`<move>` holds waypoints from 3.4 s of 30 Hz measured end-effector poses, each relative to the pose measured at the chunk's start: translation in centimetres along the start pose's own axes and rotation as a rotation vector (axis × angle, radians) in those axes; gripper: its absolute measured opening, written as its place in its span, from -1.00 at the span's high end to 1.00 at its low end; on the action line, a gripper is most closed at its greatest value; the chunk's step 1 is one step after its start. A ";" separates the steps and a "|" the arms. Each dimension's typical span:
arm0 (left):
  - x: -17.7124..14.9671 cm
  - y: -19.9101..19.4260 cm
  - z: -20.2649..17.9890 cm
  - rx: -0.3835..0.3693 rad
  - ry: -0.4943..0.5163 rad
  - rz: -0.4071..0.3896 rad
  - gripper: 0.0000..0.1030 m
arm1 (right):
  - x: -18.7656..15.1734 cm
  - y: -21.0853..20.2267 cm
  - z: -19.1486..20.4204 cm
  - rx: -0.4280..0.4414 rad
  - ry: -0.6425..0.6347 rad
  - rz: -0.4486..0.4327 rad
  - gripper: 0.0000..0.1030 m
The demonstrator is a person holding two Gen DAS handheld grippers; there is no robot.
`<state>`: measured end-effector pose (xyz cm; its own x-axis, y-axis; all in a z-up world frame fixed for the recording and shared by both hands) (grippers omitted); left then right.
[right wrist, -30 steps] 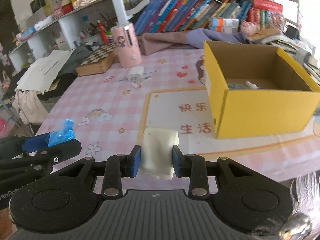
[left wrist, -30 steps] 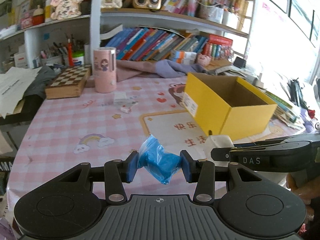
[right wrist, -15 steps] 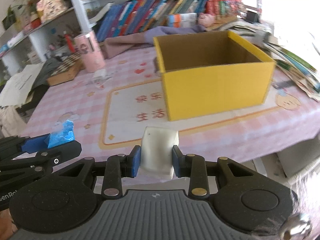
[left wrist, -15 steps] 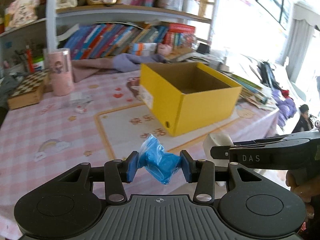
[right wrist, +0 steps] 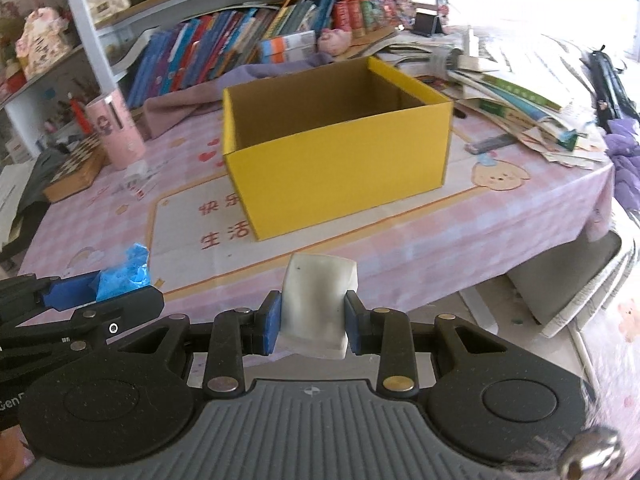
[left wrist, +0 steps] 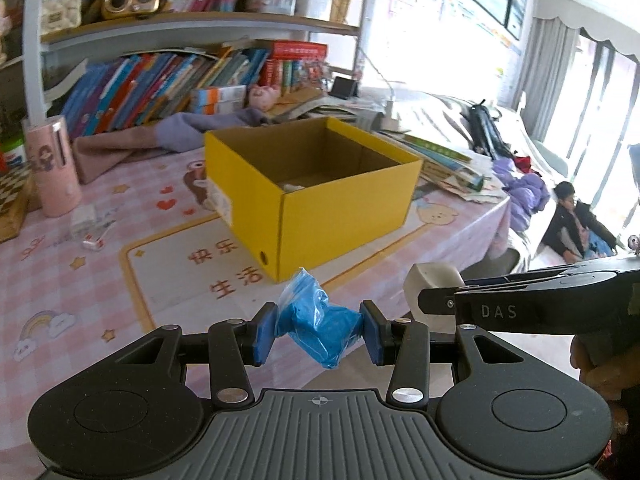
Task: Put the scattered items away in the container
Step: 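Lift and carry the blue bag and beige sponge over the yellow box, then lower both items into the yellow box and open both tools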
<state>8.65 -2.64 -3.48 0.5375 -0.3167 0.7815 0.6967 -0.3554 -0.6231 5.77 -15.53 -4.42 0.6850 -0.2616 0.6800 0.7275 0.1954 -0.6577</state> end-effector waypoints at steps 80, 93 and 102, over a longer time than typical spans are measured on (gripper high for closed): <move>14.5 22.4 -3.5 0.288 0.138 0.076 0.16 | 22.5 19.7 -11.2 0.206 -0.341 0.164 0.40; 13.8 23.6 -3.6 0.317 0.154 0.147 0.14 | 22.1 21.5 -9.6 0.249 -0.451 0.218 0.40; 13.8 23.6 -3.5 0.331 0.146 0.157 0.05 | 21.3 22.2 -9.4 0.253 -0.466 0.267 0.38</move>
<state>30.90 -18.48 -7.50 0.5935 -0.4748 0.6499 0.7393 0.0025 -0.6733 36.12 -25.66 -7.59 0.7489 0.2593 0.6099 0.4751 0.4315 -0.7669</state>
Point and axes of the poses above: each gripper's, at about its wrist camera, not at the fingertips, and y roughly the way its jaws point, z to its left, x to its top, the point moved 8 cm from there along y, roughly the way its jaws point, and after that the axes turned 14 degrees about x, right-handed, at the moved point
